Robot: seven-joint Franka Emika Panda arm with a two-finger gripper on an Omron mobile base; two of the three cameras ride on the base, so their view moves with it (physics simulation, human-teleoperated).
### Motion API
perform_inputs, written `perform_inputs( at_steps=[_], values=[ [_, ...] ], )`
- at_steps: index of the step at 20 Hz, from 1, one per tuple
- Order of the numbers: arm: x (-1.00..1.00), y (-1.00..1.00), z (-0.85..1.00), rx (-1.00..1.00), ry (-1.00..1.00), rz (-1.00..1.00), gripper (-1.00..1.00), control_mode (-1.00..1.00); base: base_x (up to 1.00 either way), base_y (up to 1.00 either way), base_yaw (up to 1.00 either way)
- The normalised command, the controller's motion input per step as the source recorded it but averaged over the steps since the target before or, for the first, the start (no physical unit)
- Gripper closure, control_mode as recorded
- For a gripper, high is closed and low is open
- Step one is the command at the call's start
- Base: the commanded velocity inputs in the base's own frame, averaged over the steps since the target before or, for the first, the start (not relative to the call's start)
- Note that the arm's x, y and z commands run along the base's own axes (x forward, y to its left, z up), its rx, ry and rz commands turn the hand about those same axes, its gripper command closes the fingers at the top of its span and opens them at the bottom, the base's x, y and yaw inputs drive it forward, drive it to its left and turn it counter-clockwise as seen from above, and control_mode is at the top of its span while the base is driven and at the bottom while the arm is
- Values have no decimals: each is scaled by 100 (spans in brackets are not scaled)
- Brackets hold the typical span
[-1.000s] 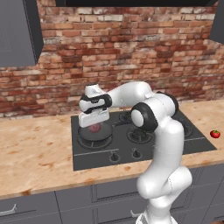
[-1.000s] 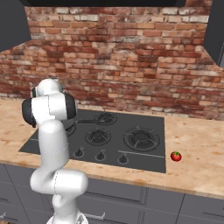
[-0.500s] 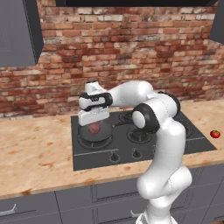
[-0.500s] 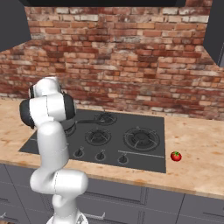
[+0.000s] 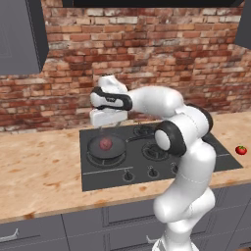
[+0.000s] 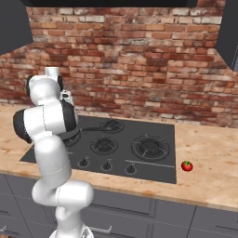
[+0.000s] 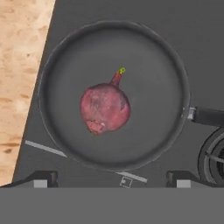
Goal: Place the pan on the front left burner on the stove. Then place the tomato and the onion in the pan and turn on the front left burner.
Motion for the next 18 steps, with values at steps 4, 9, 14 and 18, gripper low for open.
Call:
perform_inputs(
  at_steps=[4,9,14,18],
  values=[
    [-39,-80,36,0,-5,-11,-100,-100,0,0,0],
    [-40,-81,28,0,-9,-14,-100,-100,0,0,0],
    [-38,-95,13,0,-10,-13,-100,-100,0,0,0],
    [-35,-100,10,0,-9,-14,-100,-100,0,0,0]
  ],
)
